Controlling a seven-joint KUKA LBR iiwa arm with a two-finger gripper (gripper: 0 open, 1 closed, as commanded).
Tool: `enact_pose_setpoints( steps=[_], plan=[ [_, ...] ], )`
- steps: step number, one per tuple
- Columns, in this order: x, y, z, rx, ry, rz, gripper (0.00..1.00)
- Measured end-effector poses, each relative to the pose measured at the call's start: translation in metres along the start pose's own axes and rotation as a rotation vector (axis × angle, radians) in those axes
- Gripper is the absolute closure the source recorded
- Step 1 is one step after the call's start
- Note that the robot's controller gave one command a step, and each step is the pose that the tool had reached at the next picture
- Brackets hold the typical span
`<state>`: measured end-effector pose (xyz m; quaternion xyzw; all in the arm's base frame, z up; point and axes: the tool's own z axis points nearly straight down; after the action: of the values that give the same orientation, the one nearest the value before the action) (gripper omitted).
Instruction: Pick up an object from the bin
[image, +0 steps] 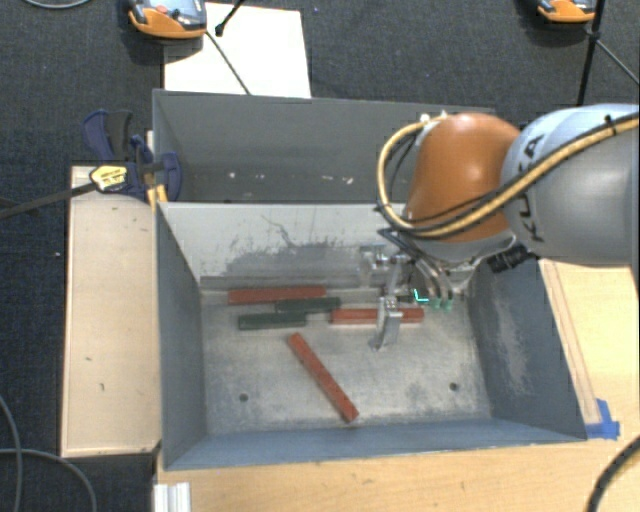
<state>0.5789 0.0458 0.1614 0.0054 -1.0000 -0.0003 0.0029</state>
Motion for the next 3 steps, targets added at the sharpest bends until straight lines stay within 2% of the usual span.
enact_pose_setpoints(
  steps=[1, 2, 3],
  plan=[
    [-0.002, 0.000, -0.005, 0.000, -0.008, 0.001, 0.00],
    [0.004, -0.019, 0.048, -0.001, -0.014, 0.033, 0.00],
    [-0.012, -0.014, 0.085, 0.000, -0.009, 0.103, 0.00]
  ],
)
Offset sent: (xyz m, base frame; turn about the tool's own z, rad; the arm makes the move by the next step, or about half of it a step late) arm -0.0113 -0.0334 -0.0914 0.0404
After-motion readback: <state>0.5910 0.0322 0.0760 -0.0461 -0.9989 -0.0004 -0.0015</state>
